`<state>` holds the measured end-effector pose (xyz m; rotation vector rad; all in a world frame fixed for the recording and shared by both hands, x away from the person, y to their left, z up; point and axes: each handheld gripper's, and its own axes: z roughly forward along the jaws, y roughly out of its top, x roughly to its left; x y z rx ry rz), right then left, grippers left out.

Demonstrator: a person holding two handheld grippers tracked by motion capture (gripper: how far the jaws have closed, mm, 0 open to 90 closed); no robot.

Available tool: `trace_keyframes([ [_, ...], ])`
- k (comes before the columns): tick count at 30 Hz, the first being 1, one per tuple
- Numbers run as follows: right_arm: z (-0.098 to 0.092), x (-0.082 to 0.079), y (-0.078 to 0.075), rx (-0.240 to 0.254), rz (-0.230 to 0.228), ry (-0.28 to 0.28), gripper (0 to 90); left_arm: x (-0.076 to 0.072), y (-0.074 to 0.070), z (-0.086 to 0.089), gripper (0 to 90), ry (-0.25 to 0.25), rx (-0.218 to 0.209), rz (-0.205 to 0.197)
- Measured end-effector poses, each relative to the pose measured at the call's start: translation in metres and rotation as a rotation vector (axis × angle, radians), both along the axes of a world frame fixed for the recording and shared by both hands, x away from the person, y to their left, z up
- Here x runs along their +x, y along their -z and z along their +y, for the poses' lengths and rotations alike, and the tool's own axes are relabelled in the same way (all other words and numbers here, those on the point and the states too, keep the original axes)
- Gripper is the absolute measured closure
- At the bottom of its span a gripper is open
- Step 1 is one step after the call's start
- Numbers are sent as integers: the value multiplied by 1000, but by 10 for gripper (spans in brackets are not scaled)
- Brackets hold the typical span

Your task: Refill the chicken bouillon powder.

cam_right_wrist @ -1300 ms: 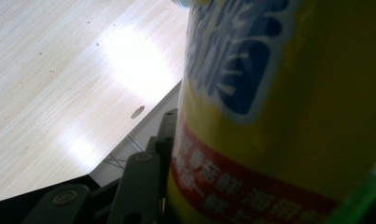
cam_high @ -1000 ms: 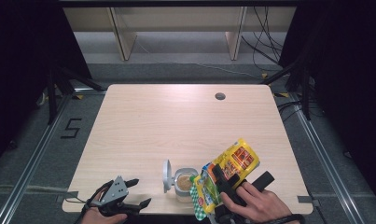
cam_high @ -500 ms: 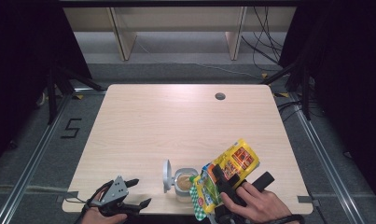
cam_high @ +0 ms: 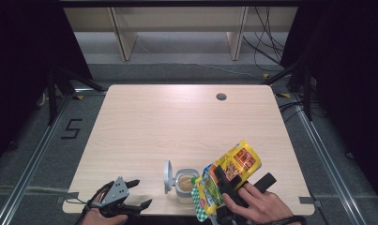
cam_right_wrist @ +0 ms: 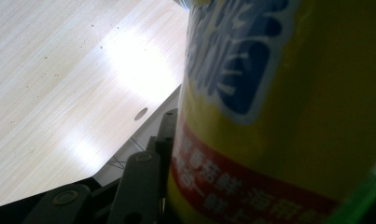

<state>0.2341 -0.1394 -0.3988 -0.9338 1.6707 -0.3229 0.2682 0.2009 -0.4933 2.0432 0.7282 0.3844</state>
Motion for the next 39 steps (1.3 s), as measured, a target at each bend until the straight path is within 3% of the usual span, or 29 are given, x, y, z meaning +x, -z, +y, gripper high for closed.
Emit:
trace_keyframes([
  [12, -1, 0, 0, 10, 4, -3, 664, 0, 0, 0, 205, 4, 0, 1],
  [18, -4, 0, 0, 39, 22, 2, 664, 0, 0, 0, 205, 5, 2, 5],
  [19, -3, 0, -2, 16, 16, -10, 664, 0, 0, 0, 205, 7, 3, 6],
  [20, -5, 0, 0, 43, 20, 7, 664, 0, 0, 0, 205, 6, 3, 6],
  [21, -6, -1, 0, 49, 22, 14, 665, 0, 0, 0, 205, 4, -2, 8],
  [22, -6, -1, -1, 40, 14, 2, 664, -1, 1, -2, 205, -3, -39, 13],
  [37, -11, 1, 3, 87, 40, -7, 664, 0, 0, 0, 205, 2, -1, 2],
  [39, -13, 0, 5, 124, 49, -3, 664, 0, 0, 0, 205, 2, 0, 2],
])
